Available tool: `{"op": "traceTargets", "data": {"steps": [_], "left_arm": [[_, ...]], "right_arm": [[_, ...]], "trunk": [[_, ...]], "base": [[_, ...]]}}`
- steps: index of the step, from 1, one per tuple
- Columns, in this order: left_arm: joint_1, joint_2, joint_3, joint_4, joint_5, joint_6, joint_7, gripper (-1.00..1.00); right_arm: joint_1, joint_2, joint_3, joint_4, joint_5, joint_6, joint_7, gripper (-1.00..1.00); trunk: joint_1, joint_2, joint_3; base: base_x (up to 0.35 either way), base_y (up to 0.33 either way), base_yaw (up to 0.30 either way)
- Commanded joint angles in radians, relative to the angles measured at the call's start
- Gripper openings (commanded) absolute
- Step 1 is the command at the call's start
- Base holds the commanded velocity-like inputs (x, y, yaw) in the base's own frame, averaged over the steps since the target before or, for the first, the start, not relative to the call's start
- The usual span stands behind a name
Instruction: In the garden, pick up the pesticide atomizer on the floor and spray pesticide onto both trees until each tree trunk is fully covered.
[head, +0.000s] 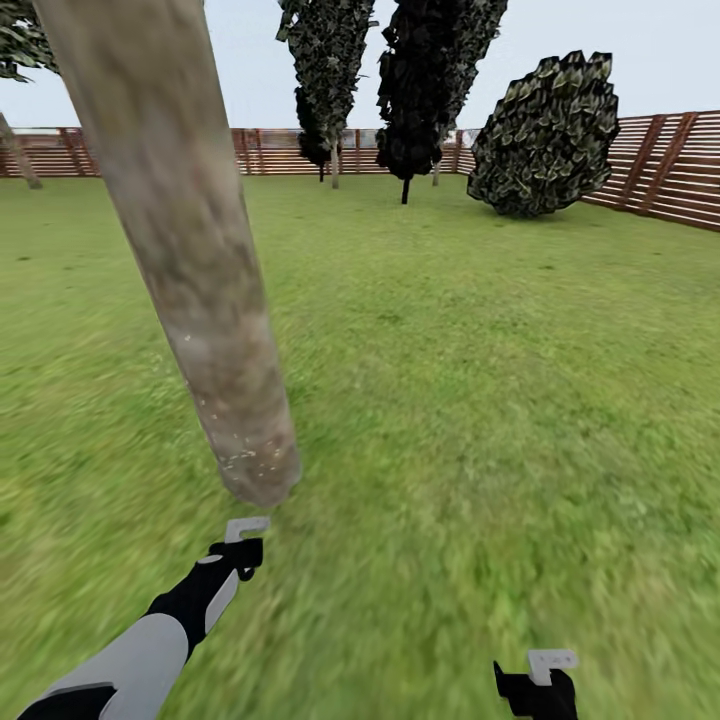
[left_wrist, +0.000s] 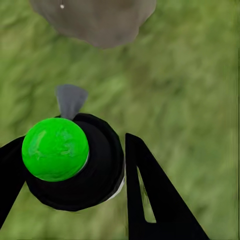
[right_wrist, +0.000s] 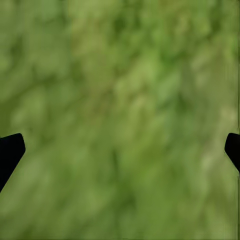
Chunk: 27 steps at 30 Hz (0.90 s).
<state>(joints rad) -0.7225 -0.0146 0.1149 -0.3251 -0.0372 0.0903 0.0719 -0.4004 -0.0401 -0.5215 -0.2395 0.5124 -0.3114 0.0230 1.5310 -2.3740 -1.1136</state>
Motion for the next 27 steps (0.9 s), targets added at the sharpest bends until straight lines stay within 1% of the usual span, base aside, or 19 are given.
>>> {"op": "traceTargets", "data": {"steps": [1,4,7,27], "left_arm": [[0.0,0.0,0.0,0.0,0.0,0.0,0.0,-1.0],[0.0,-0.002,0.0,-0.001,0.0,-0.001,0.004,-1.0],[0.0,-0.002,0.0,-0.002,0.0,-0.001,0.005,-1.0],[0.0,-0.002,0.0,0.0,0.0,-0.005,0.005,-1.0]], "right_arm": [[0.0,0.0,0.0,0.0,0.0,0.0,0.0,1.0],[0.0,0.0,0.0,0.0,0.0,0.0,0.0,1.0],[0.0,0.0,0.0,0.0,0.0,0.0,0.0,1.0],[0.0,0.0,0.0,0.0,0.0,0.0,0.0,1.0]], "trunk": [[0.0,0.0,0.0],[0.0,0.0,0.0],[0.0,0.0,0.0],[0.0,0.0,0.0]], "base": [[0.168,-0.153,0.018],[0.102,-0.221,0.013],[0.01,-0.267,0.173],[0.011,-0.271,0.277]]}}
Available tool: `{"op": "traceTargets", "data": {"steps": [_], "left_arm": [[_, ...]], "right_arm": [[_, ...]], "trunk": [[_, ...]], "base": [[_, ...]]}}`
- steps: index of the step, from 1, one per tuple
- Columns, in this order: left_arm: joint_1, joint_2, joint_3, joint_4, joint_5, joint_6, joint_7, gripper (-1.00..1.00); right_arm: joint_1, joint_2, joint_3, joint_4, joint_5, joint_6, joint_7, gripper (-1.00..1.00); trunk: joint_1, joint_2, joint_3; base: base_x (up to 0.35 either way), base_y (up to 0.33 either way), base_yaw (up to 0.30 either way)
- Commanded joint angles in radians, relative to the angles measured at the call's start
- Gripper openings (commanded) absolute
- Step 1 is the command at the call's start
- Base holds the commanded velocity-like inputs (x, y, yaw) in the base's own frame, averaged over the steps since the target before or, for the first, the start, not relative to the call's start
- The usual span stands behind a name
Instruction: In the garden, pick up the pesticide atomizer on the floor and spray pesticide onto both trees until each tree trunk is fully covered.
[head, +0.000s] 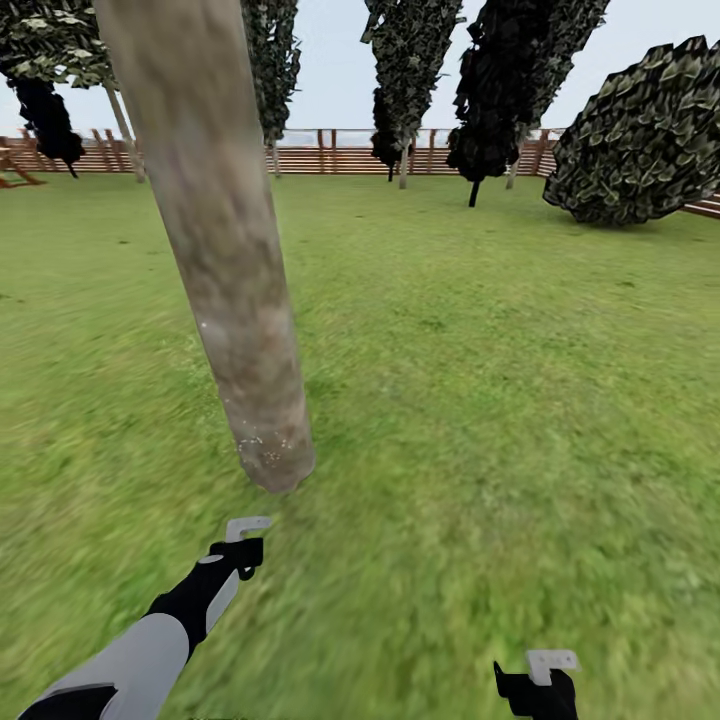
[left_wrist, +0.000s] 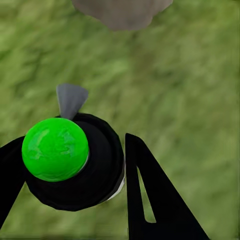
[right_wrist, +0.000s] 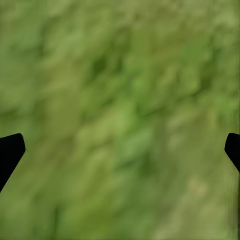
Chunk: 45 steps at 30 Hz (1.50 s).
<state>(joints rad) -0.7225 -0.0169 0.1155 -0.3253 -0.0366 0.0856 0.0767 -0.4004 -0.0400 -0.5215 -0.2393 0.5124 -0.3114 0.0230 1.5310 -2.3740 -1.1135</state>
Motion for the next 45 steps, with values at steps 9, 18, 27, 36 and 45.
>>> {"op": "traceTargets", "data": {"steps": [9,18,27,36,45], "left_arm": [[-0.007,-0.041,-0.014,-0.009,-0.004,-0.134,-0.004,-1.0],[-0.002,-0.039,-0.014,-0.39,-0.009,0.001,-0.009,-1.0],[-0.003,-0.083,-0.088,-0.52,-0.009,0.12,-0.005,-1.0],[0.001,-0.053,-0.094,-0.658,-0.011,0.232,-0.006,-1.0],[0.001,-0.068,-0.129,-0.789,-0.011,0.328,-0.005,-1.0]], "right_arm": [[0.0,0.0,0.0,0.0,0.0,0.0,-0.001,1.0],[0.003,-0.003,0.0,0.126,0.001,-0.355,-0.004,1.0],[0.003,0.0,0.0,0.205,0.0,-0.393,0.0,1.0],[0.005,-0.002,0.0,0.212,0.001,-0.393,-0.001,1.0],[0.005,-0.002,0.0,0.212,0.001,-0.393,-0.001,1.0]], "trunk": [[0.0,0.0,0.0],[0.0,0.0,0.0],[0.0,0.0,0.0],[0.0,0.0,0.0],[0.0,0.0,0.0]], "base": [[0.021,-0.059,0.176],[0.0,0.0,0.001],[0.0,0.0,0.0],[0.0,0.0,0.0],[0.0,0.0,0.0]]}}
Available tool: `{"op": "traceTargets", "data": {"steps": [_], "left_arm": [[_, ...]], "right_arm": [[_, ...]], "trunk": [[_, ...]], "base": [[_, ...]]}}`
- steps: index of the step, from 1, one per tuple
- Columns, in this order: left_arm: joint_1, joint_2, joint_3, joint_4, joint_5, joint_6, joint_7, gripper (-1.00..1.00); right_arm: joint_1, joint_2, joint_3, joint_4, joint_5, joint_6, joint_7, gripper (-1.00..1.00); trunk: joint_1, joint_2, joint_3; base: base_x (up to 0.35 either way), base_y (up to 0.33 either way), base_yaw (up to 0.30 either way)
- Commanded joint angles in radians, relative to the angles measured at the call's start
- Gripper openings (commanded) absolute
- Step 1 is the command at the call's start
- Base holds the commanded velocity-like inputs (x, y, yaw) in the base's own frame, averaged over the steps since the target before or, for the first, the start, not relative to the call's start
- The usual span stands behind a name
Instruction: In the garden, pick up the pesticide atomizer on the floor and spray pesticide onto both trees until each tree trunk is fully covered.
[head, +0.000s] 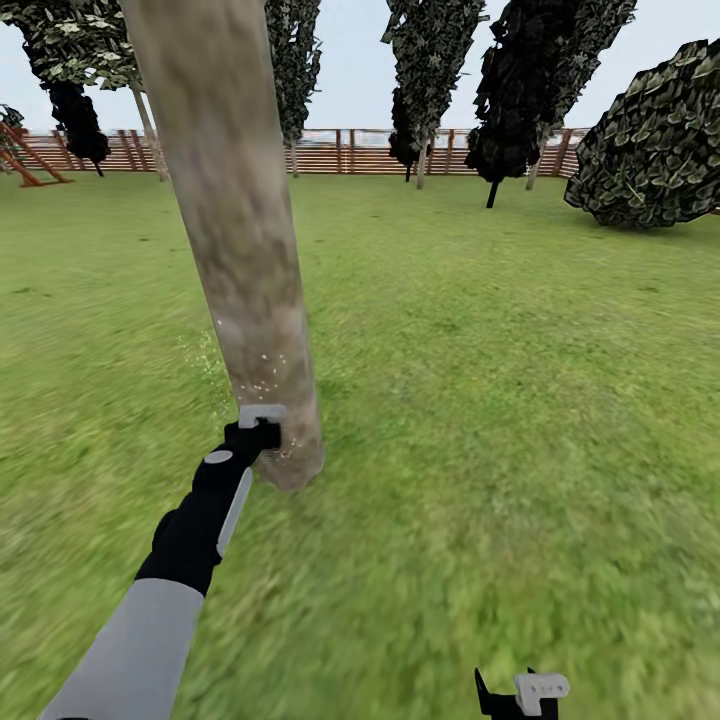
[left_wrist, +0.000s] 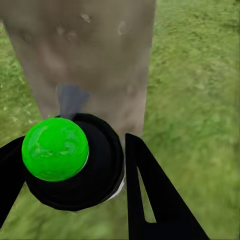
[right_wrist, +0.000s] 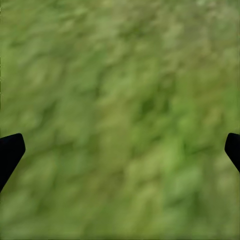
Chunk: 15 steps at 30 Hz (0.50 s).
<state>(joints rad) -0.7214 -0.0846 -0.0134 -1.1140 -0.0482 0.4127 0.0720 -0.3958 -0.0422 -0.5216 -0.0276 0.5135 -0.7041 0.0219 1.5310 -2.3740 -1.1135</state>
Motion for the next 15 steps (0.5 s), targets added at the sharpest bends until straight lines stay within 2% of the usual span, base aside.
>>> {"op": "traceTargets", "data": {"steps": [1,4,6,9,11,12,15], "left_arm": [[0.001,0.006,0.003,-0.019,0.0,0.011,-0.001,-1.0],[0.007,0.03,0.054,-0.041,-0.002,0.023,-0.002,-1.0],[0.008,0.036,0.068,-0.042,-0.002,0.024,-0.003,-1.0],[0.008,0.03,0.056,-0.049,-0.002,0.03,-0.002,-1.0],[0.008,0.026,0.018,-0.053,-0.002,0.053,-0.001,-1.0],[0.008,0.025,-0.013,-0.054,-0.002,0.064,0.0,-1.0],[0.008,0.023,-0.029,-0.056,-0.001,0.068,0.001,-1.0]], "right_arm": [[0.0,0.0,0.0,0.0,0.0,0.0,0.0,1.0],[0.0,0.0,0.0,0.0,0.0,0.0,0.0,1.0],[0.0,0.0,0.0,0.0,0.0,0.0,0.0,1.0],[0.0,0.0,0.0,0.0,0.0,0.0,0.0,1.0],[0.0,0.0,0.0,0.0,0.0,0.0,0.0,1.0],[0.0,0.0,0.0,0.0,0.0,0.0,0.0,1.0],[0.0,0.0,0.0,0.0,-0.001,0.0,0.0,1.0]], "trunk": [[0.0,0.0,0.0],[0.0,0.0,0.0],[0.0,0.0,0.0],[0.0,0.0,0.0],[0.0,0.0,0.0],[0.0,0.0,0.0],[0.0,0.0,0.0]], "base": [[0.0,0.0,0.0],[0.0,0.0,0.0],[0.0,0.0,0.0],[0.0,0.0,0.0],[0.0,0.0,0.0],[0.0,0.0,0.0],[0.0,0.0,0.0]]}}
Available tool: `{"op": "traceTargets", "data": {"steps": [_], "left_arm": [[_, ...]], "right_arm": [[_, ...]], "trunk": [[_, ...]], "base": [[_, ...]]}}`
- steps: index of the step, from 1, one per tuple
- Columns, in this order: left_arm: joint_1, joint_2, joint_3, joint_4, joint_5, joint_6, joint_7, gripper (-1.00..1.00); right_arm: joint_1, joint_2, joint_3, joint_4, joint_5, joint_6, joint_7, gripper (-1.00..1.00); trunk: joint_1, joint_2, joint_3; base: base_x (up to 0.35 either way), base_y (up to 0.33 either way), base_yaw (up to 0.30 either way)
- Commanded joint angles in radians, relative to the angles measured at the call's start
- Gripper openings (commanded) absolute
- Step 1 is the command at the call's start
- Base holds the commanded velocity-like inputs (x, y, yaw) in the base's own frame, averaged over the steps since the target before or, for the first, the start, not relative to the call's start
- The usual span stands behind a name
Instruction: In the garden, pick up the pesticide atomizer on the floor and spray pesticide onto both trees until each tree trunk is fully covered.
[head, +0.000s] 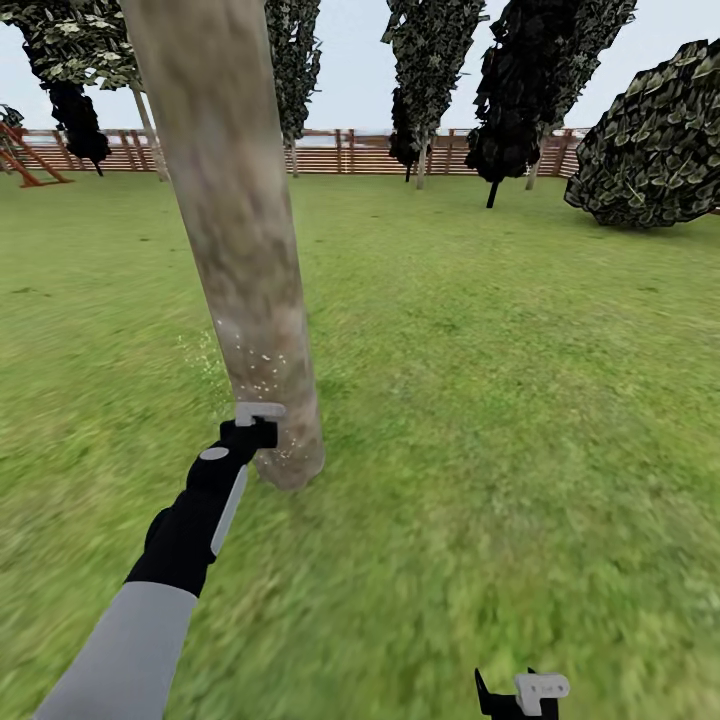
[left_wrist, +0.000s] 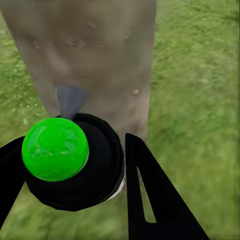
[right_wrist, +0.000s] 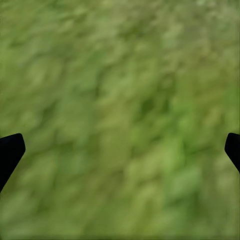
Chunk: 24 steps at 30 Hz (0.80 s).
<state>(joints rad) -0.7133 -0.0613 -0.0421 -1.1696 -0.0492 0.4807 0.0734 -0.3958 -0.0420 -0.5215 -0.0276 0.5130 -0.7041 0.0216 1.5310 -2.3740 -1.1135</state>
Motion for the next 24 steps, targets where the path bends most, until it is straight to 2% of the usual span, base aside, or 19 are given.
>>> {"op": "traceTargets", "data": {"steps": [1,4,7,11,14,16,17,21,22,23,24], "left_arm": [[0.0,0.001,0.0,0.0,-0.001,0.0,0.0,-1.0],[0.0,0.011,0.014,-0.007,0.002,0.002,-0.001,-1.0],[0.0,0.015,0.08,-0.019,0.001,0.005,-0.004,-1.0],[0.0,0.017,0.095,-0.029,-0.001,0.006,-0.004,-1.0],[0.0,0.007,0.074,-0.034,0.001,0.006,-0.004,-1.0],[0.0,0.003,0.031,-0.035,0.0,0.019,-0.004,-1.0],[0.0,0.001,-0.007,-0.041,0.003,0.05,-0.002,-1.0],[0.0,0.005,-0.015,-0.107,0.009,0.078,-0.002,-1.0],[0.0,0.011,0.014,-0.148,0.016,0.122,-0.006,-1.0],[0.0,0.014,0.059,-0.168,0.024,0.148,-0.01,-1.0],[0.0,0.015,0.077,-0.174,0.026,0.155,-0.011,-1.0]], "right_arm": [[0.0,0.0,0.0,0.0,0.0,0.0,0.0,1.0],[0.0,-0.001,0.0,0.0,0.0,0.0,0.0,1.0],[0.0,-0.001,0.0,0.0,0.0,0.0,0.0,1.0],[0.0,0.0,0.0,0.0,0.0,0.0,0.0,1.0],[0.0,-0.001,0.0,0.0,0.0,0.0,0.0,1.0],[0.0,-0.001,0.0,0.0,0.0,0.0,0.0,1.0],[0.0,0.0,0.0,0.0,0.001,0.0,0.0,1.0],[0.0,0.0,0.0,0.0,0.001,0.0,0.0,1.0],[0.0,0.0,0.0,0.0,0.001,0.0,0.0,1.0],[0.0,0.0,0.0,0.0,0.001,0.0,0.0,1.0],[0.0,0.0,0.0,0.0,0.001,0.0,0.0,1.0]], "trunk": [[0.0,0.0,0.0],[0.0,0.0,0.0],[0.0,0.0,0.0],[0.0,0.0,0.0],[0.0,0.0,0.0],[0.0,0.0,0.0],[0.0,0.0,0.0],[0.0,0.0,0.0],[0.0,0.0,0.0],[0.0,0.0,0.0],[0.0,0.0,0.0]], "base": [[0.0,0.0,0.0],[0.0,0.0,0.0],[0.0,0.0,0.0],[0.0,0.0,0.0],[0.0,0.0,0.0],[0.0,0.0,0.0],[0.0,0.0,0.0],[0.0,0.0,0.0],[0.0,0.0,0.0],[0.0,0.0,0.0],[0.0,0.0,0.0]]}}
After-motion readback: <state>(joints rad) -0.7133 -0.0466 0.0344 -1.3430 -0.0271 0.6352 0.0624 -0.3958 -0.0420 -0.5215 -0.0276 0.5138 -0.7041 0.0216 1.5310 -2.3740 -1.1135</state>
